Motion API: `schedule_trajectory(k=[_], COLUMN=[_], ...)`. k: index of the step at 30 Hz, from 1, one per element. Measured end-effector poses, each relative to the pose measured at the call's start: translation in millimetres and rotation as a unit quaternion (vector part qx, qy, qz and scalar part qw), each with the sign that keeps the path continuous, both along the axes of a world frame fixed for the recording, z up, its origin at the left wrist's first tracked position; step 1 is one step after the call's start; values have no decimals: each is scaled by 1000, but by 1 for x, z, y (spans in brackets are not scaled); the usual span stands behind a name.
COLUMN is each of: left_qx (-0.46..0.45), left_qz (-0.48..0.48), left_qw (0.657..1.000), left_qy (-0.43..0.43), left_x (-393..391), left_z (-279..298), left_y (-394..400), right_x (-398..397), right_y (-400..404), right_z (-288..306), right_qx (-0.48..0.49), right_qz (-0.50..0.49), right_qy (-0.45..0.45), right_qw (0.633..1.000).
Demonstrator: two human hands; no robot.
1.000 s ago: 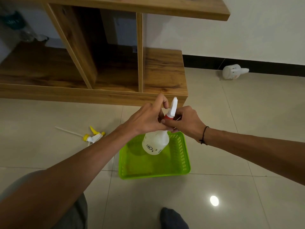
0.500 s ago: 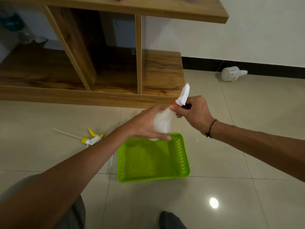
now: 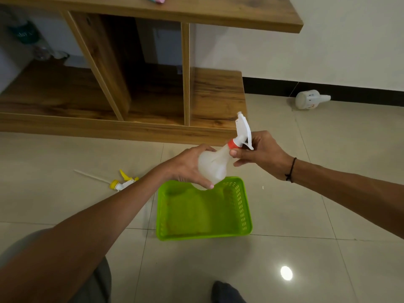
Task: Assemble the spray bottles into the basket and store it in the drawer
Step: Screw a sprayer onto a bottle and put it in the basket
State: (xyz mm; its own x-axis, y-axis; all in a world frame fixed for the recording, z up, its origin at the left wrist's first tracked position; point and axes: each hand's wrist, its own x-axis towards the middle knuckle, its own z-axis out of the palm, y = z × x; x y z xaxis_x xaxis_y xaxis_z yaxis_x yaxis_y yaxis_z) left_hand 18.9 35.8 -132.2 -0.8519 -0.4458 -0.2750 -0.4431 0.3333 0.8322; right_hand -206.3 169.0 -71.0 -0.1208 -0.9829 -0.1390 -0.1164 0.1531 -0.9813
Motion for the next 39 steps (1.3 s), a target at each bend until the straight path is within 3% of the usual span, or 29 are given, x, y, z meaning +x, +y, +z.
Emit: schedule_trajectory(k=[3,6,9,12,14,16,18,22,25,27,29,33,39], left_qx=[66,46,-60,-191,-211,-161,-29,272,426,464,488,520,407], left_qz=[-28,-17,70,172,187,178,224,350,239,192,206,213,149], left_qw=[997,999,996,966,958,967,964,886,869,861,843,805,883], left_qy=[-12,-19,-10,9,44,86,141,135,83,76,92,189,182], left_x=[9,10,1,-10,-11,-8,-8,-3,6,5,4,10,15], left_z=[2,6,7,3,-2,-3,-2,-5,-8,-11,-13,-13,-17], left_y=[0,1,17,39,44,41,34,13,13,18,21,9,5], right_x=[-2,4,13,15,15,14,12,7,9,10,9,4,-2], right_y=[2,3,3,2,0,-2,-4,-6,-3,-1,0,1,6], right_z=[-2,-7,-12,-14,-12,-10,-8,-4,-4,-5,-4,-4,-20], right_qx=[17,12,-11,-21,-30,-44,-56,-57,-57,-62,-62,-49,-14], right_qz=[57,32,-70,-139,-156,-164,-171,-159,-156,-148,-127,-121,-135], right_qy=[-8,-17,-21,-43,-43,-39,-38,-55,-42,-19,-23,-73,-110], right_qw=[998,999,997,989,986,985,983,984,985,987,990,989,985])
